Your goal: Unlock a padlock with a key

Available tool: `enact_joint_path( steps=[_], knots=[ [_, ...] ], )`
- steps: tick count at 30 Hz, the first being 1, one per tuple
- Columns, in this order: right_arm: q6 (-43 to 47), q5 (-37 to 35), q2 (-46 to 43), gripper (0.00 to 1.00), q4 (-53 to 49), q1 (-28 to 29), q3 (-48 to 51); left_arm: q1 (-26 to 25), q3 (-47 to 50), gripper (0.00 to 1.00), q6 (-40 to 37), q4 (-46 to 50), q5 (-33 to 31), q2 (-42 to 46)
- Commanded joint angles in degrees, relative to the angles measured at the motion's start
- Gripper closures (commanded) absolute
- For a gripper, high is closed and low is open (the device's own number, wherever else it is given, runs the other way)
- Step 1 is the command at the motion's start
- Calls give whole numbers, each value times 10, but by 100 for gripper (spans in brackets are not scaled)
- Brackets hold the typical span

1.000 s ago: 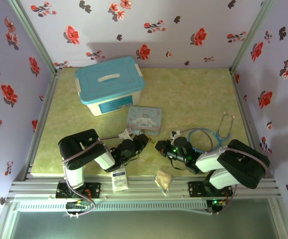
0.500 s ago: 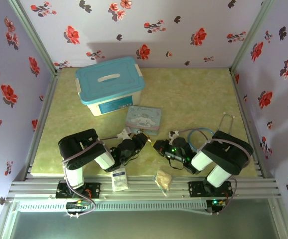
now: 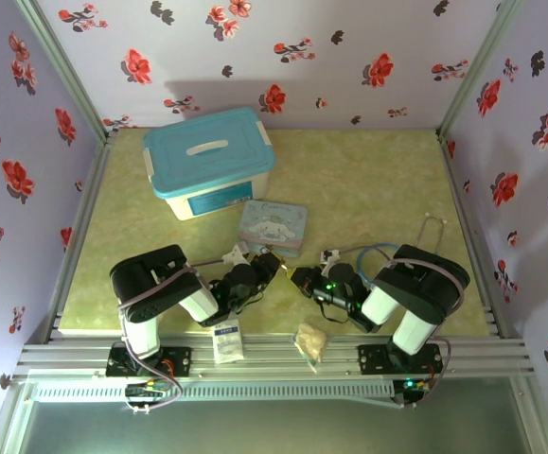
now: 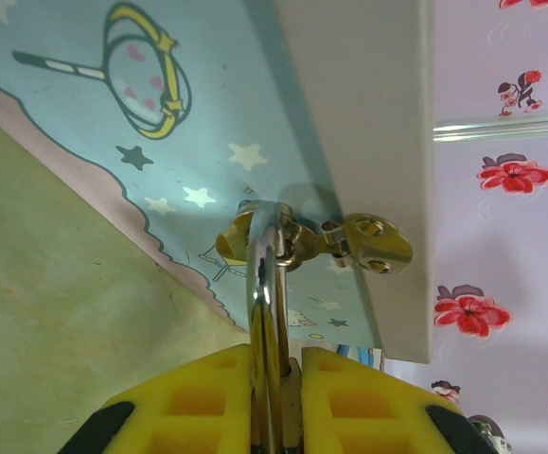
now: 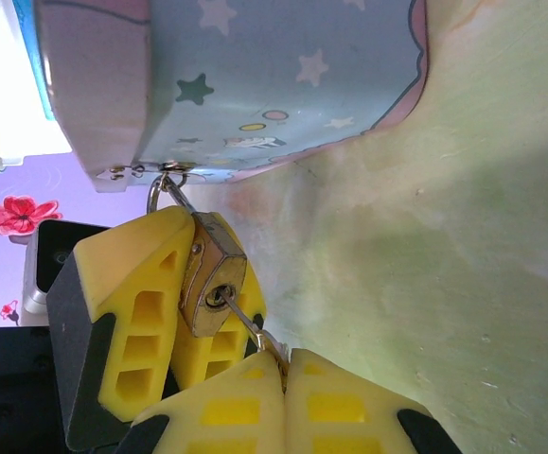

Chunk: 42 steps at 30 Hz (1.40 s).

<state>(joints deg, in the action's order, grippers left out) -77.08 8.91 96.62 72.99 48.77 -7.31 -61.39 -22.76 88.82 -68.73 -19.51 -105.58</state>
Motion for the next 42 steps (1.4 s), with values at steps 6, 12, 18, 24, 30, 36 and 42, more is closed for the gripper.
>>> enact_joint_path(
  steps=[6, 12, 18, 24, 30, 36, 42],
  knots=[
    [53, -19, -106, 100, -141, 7, -33, -6, -36, 100, 0, -55, 67, 1],
    [56, 1, -156, 100, -187, -20, -36, -7, -42, 100, 3, -62, 83, -4],
    [57, 53, -192, 100, -203, -77, -35, -11, -50, 100, 3, -62, 98, 1],
    [112, 90, -284, 100, -348, -107, -56, -10, -46, 100, 0, -62, 99, 0],
    [144, 175, -301, 100, -434, -152, -76, -11, -55, 100, -5, -62, 111, -5],
    [95, 214, -266, 100, -346, -163, -73, -11, -58, 100, -8, -63, 116, -2],
    [8, 229, -243, 100, -266, -164, -63, -11, -65, 100, -25, -63, 115, 4]
  ],
)
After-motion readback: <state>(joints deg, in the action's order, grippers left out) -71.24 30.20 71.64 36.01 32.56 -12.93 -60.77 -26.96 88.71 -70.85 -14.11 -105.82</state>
